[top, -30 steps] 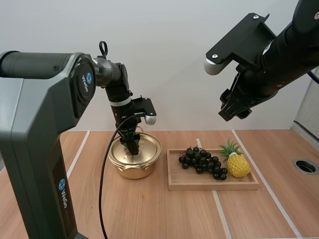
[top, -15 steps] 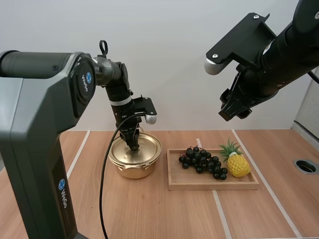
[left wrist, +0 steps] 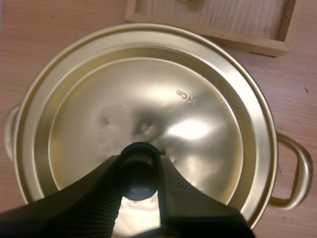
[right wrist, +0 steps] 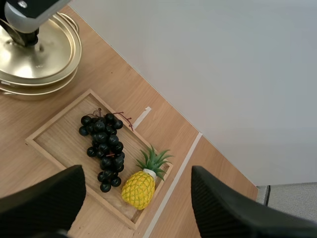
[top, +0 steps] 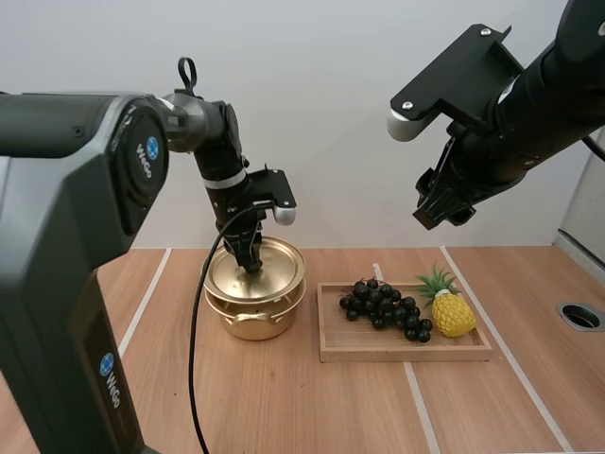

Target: Open the pot, put the grape inside, and close it

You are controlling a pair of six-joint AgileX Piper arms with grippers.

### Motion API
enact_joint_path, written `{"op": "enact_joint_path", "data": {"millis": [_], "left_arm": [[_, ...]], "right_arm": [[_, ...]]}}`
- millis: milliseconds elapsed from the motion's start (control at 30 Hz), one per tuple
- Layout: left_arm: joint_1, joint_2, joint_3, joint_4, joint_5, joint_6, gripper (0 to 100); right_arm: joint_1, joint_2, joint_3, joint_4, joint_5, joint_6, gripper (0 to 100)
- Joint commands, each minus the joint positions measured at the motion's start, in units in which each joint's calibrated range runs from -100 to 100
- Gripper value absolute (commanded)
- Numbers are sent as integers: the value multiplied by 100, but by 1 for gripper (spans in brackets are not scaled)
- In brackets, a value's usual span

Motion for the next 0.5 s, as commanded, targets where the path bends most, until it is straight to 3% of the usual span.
{"op": "enact_joint_path", "data": {"millis": [0, 233, 300, 467], "left_arm": [[2, -631, -164, -253, 0, -57, 0], [156, -2005, -732, -857, 0, -398, 0], [247, -2377, -981, -971, 0, -643, 0], [624, -3112, -1644, -1478, -286, -1342, 0]], "right_arm": [[-18, -67, -38, 31, 9, -31, 100], [-18, -67, -38, 31, 9, -31, 100], [-18, -67, -38, 31, 9, -31, 100], [-18, -67, -38, 159, 9, -31, 100]]}}
